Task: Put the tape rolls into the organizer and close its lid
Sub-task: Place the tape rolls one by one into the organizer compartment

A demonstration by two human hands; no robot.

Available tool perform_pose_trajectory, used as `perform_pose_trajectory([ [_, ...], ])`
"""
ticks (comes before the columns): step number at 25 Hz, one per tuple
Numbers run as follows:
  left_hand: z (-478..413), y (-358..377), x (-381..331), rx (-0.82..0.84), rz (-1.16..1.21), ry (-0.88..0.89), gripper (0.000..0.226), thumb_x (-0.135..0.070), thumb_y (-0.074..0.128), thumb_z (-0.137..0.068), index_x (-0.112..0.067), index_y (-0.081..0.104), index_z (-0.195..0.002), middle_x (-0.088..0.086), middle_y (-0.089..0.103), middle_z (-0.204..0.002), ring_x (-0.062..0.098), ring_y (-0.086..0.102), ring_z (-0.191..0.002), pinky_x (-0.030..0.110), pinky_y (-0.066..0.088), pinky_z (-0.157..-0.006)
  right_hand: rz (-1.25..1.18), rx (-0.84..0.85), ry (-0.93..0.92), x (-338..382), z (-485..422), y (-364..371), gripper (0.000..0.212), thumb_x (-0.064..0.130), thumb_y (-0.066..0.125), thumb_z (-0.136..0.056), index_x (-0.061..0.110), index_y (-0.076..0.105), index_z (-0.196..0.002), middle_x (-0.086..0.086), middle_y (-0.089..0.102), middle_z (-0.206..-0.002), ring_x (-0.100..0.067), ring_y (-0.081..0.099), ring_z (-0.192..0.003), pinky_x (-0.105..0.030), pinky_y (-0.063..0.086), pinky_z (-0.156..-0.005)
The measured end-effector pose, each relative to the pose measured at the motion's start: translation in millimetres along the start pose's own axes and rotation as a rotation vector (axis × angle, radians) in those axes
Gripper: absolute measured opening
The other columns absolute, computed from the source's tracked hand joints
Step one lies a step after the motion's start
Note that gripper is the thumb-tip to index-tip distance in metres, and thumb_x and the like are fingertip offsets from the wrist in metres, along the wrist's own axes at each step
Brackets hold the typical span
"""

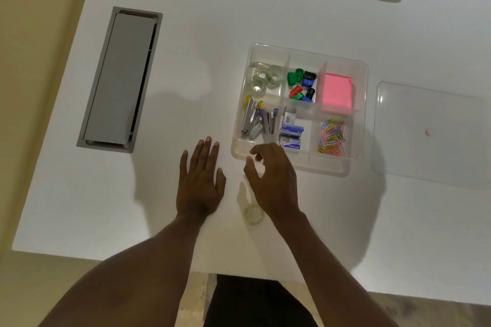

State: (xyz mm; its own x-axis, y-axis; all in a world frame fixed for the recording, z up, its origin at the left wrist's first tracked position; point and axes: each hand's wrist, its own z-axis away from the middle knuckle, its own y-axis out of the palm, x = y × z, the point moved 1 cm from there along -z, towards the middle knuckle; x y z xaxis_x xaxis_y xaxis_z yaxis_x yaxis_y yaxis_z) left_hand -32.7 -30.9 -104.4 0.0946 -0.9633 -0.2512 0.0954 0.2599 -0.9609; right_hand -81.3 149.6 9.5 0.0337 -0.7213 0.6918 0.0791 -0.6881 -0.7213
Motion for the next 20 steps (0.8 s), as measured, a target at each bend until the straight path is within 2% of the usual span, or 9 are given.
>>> perform_pose_trajectory([
  [5,0,-1,0,-0.015,0.009,0.005,0.066,-0.046,0.028,-0.108,-0.029,0.013,-0.170,-0.002,0.012,-0.180,0.018,0.007,-0.168,0.054,0.010,-0.137,0.127,0.226,0.044,-41,58,12,0.061,0.070,0.061,-0.083,0.026,0.055,-0.125,0.004,0.057,-0.126,-0.011,0.056,-0.110,-0.028,0.052,-0.093],
  [7,0,-3,-1,-0.021,0.022,0.006,0.066,-0.046,0.027,-0.108,-0.028,0.015,-0.170,-0.001,0.014,-0.180,0.019,0.009,-0.168,0.055,0.012,-0.136,0.197,0.288,0.048,-54,77,16,0.072,0.077,0.060,-0.076,0.030,0.049,-0.129,0.005,0.052,-0.131,-0.012,0.054,-0.114,-0.029,0.051,-0.095],
  [9,0,-4,-2,-0.033,0.026,0.010,0.066,-0.045,0.027,-0.107,-0.027,0.017,-0.170,0.000,0.016,-0.180,0.019,0.011,-0.168,0.056,0.014,-0.136,0.242,0.296,0.024,-62,91,20,0.073,0.073,0.067,-0.073,0.031,0.047,-0.129,0.005,0.051,-0.130,-0.013,0.055,-0.113,-0.030,0.053,-0.093],
  [13,1,-4,-2,-0.046,0.030,0.018,0.066,-0.044,0.029,-0.107,-0.027,0.016,-0.170,-0.001,0.015,-0.180,0.017,0.010,-0.168,0.054,0.012,-0.136,0.245,0.226,-0.048,-66,100,21,0.060,0.054,0.079,-0.072,0.029,0.052,-0.120,0.006,0.056,-0.119,-0.013,0.059,-0.101,-0.031,0.059,-0.085],
  [17,0,-2,0,-0.051,0.015,0.009,0.067,-0.043,0.032,-0.107,-0.028,0.016,-0.170,-0.002,0.014,-0.180,0.015,0.008,-0.168,0.051,0.010,-0.137,0.167,0.181,-0.031,-57,83,12,0.055,0.053,0.075,-0.077,0.029,0.052,-0.121,0.006,0.056,-0.120,-0.012,0.058,-0.104,-0.027,0.056,-0.088],
  [20,1,0,1,-0.053,0.005,0.012,0.067,-0.043,0.033,-0.107,-0.028,0.017,-0.170,-0.003,0.014,-0.180,0.014,0.006,-0.168,0.051,0.011,-0.137,0.086,0.085,-0.048,-40,50,-1,0.055,0.050,0.076,-0.079,0.024,0.055,-0.122,0.003,0.059,-0.121,-0.014,0.058,-0.106,-0.026,0.056,-0.089],
])
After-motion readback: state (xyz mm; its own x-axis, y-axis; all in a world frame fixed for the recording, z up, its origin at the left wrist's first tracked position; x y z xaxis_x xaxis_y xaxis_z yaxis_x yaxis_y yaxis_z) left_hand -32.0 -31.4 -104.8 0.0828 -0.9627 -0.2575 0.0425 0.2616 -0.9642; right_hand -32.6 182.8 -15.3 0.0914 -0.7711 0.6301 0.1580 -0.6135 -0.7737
